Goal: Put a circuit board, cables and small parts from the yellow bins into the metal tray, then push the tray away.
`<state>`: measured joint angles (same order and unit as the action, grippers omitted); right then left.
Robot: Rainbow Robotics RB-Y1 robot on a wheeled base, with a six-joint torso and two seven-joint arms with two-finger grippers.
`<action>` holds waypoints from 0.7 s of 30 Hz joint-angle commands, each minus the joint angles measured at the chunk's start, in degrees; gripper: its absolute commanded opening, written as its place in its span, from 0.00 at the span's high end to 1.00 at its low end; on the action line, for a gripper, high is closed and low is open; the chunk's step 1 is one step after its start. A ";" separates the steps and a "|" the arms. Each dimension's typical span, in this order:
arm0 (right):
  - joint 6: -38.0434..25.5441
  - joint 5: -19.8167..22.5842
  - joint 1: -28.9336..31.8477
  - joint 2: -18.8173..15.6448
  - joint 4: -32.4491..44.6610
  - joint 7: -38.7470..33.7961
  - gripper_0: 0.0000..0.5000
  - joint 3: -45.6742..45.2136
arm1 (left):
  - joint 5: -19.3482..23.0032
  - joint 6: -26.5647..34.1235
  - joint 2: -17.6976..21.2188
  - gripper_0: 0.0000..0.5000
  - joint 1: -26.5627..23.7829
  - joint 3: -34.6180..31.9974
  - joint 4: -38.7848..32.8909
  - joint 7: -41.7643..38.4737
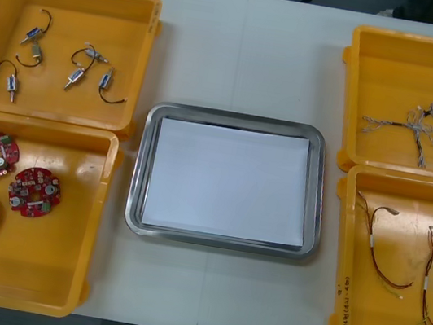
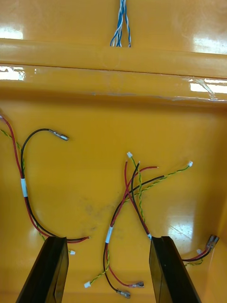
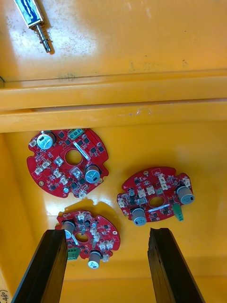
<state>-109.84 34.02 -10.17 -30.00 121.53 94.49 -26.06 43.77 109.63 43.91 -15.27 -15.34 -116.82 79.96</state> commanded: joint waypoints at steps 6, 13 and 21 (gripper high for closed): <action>-0.16 0.17 0.77 -2.00 0.63 -1.67 0.00 -0.05 | 0.35 0.37 2.06 0.00 0.68 -1.01 -1.74 -2.18; -0.16 0.17 0.77 -2.00 0.63 -1.67 0.00 -0.05 | 0.35 0.37 2.06 0.00 0.68 -1.01 -1.74 -2.18; -0.16 0.17 0.77 -2.00 0.63 -1.67 0.00 -0.05 | 0.35 0.37 2.06 0.00 0.68 -1.01 -1.74 -2.18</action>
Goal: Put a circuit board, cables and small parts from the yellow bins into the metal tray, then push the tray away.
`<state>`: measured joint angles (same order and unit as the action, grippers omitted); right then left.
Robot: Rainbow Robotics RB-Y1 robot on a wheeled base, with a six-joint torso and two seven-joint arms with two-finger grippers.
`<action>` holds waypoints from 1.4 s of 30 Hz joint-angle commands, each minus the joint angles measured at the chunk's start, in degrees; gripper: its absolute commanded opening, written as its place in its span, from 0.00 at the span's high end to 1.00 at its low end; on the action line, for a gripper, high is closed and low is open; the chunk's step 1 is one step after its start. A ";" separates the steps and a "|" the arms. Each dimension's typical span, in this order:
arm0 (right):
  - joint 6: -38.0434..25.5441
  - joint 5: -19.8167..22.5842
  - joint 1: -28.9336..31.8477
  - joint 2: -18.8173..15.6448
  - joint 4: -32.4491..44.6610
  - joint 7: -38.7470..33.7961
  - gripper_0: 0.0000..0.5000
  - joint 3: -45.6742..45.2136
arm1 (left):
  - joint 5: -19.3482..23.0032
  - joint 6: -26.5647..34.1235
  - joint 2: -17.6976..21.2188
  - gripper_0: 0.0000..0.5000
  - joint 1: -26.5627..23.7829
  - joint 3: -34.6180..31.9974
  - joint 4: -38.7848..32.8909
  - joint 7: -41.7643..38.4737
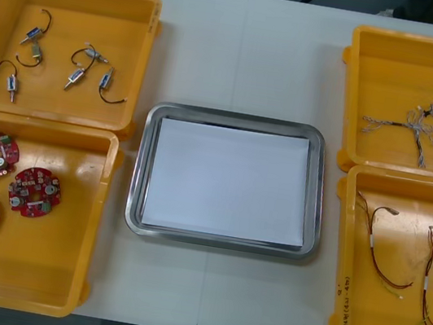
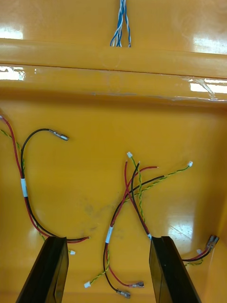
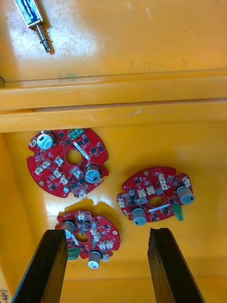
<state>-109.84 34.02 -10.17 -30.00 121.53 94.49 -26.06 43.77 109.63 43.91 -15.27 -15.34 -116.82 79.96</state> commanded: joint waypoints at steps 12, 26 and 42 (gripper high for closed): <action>-0.16 0.17 0.77 -2.00 0.63 -1.67 0.00 -0.05 | 0.35 0.37 2.06 0.00 0.68 -1.01 -1.74 -2.18; -0.16 0.17 0.77 -2.00 0.63 -1.67 0.00 -0.05 | 0.35 0.37 2.06 0.00 0.68 -1.01 -1.74 -2.18; -0.16 0.17 0.77 -2.00 0.63 -1.67 0.00 -0.05 | 0.35 0.37 2.06 0.00 0.68 -1.01 -1.74 -2.18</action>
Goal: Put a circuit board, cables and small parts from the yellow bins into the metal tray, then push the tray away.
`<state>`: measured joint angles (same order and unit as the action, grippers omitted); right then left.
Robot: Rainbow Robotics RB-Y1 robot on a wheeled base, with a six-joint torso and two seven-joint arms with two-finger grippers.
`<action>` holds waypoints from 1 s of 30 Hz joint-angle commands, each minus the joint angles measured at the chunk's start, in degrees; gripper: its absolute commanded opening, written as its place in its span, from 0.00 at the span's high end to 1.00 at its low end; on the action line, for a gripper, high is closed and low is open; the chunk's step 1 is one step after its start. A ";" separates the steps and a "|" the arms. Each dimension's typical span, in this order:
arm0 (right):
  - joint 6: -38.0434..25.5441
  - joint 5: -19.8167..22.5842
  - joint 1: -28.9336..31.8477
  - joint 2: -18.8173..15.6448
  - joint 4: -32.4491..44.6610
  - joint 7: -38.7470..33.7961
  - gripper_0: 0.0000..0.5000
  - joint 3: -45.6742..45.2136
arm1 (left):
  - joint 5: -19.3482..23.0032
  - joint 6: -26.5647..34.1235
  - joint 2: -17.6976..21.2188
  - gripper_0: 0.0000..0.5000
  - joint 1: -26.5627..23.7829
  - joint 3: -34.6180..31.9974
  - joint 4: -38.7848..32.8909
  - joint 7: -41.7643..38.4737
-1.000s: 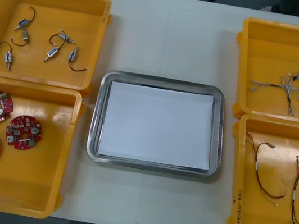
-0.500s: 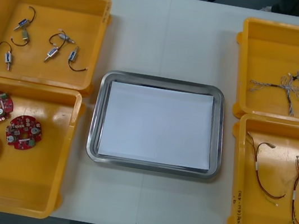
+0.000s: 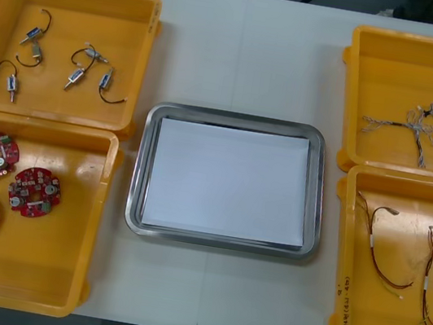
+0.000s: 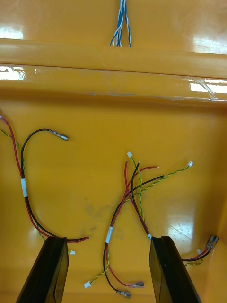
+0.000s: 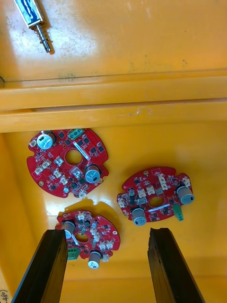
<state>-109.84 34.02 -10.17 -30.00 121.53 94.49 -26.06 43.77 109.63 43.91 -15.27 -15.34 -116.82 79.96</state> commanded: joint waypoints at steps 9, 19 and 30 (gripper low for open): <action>-0.16 0.17 0.77 -2.00 0.63 -1.67 0.00 -0.05 | 0.35 0.37 2.06 0.00 0.68 -1.01 -1.74 -2.18; -0.16 0.17 0.77 -2.00 0.63 -1.67 0.00 -0.05 | 0.35 0.37 2.06 0.00 0.68 -1.01 -1.74 -2.18; -0.16 0.17 0.77 -2.00 0.63 -1.67 0.00 -0.05 | 0.35 0.37 2.06 0.00 0.68 -1.01 -1.74 -2.18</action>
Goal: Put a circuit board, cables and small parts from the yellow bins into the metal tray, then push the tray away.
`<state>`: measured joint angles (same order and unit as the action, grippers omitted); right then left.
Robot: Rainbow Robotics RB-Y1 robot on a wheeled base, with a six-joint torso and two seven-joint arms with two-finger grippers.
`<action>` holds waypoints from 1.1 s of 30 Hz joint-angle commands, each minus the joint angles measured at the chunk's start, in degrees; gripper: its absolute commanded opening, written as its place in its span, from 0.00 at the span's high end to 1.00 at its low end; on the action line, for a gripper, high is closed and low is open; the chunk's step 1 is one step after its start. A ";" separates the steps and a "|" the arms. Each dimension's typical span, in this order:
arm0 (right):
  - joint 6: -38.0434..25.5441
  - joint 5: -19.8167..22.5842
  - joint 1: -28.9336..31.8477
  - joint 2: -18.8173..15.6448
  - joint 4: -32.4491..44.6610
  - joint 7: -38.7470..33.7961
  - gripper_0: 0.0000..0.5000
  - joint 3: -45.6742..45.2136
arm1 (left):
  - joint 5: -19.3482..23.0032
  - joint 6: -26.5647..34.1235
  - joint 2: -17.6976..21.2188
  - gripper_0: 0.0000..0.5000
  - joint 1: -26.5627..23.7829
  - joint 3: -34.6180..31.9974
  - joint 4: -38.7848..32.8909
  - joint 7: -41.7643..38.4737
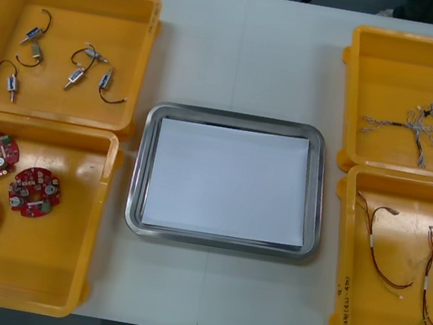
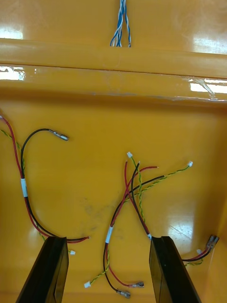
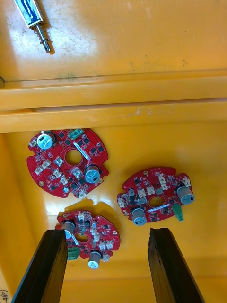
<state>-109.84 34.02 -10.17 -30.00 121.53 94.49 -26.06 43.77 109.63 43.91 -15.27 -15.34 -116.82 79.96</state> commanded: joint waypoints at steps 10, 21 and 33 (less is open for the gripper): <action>-0.16 0.43 3.49 -5.69 1.42 -1.94 0.00 0.22 | 0.35 0.37 2.06 0.00 0.68 -1.01 -1.74 -2.18; -0.16 4.74 9.65 -7.53 2.48 0.43 0.00 0.66 | 0.35 0.37 2.06 0.00 0.68 -1.01 -1.74 -2.18; 13.16 16.34 20.98 -14.39 3.45 8.61 0.00 0.13 | -1.23 0.37 0.39 0.00 1.83 0.66 -0.33 -2.44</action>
<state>-99.56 48.70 6.71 -40.65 123.29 97.62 -26.00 43.46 109.64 43.85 -14.28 -15.08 -116.72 79.96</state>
